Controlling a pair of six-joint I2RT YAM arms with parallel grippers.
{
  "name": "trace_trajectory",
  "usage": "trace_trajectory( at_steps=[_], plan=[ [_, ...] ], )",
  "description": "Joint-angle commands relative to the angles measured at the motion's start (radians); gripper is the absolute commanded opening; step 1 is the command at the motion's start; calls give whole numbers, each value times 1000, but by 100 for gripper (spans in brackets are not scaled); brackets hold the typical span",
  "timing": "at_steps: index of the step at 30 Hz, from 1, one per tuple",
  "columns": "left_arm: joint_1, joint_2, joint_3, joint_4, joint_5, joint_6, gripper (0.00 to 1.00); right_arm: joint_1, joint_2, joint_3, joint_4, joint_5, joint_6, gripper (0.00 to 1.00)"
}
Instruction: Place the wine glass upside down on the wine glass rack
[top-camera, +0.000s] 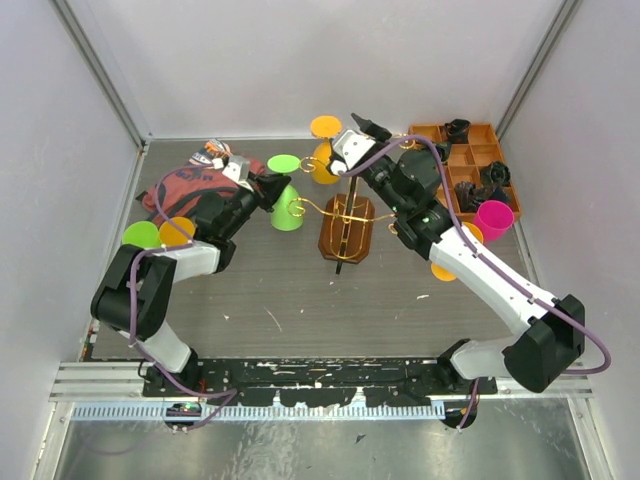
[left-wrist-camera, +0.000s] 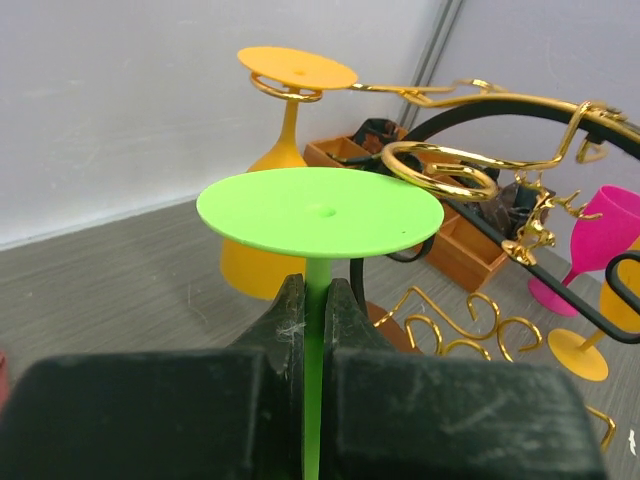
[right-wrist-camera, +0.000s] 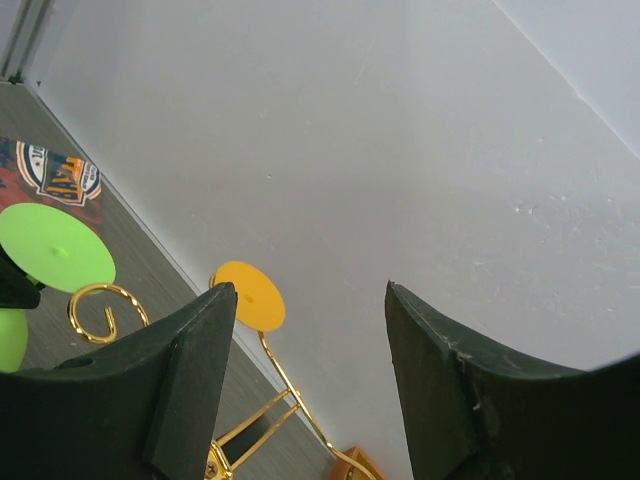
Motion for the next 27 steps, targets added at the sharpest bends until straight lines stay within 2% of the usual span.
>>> trace_trajectory(
  at_steps=[1, 9, 16, 27],
  plan=[
    [-27, 17, -8, 157, -20, 37, 0, -18, -39, -3, 52, -13, 0, 67],
    [-43, 1, -31, 209, -139, 69, 0, -43, -36, 0, 27, -31, 8, 67],
    [-57, -25, 0, 184, -58, 100, 0, -56, -32, -8, 25, -23, 2, 66],
    [-62, -109, -15, 141, -158, 226, 0, -69, -28, -14, 27, -22, 5, 66]
  ],
)
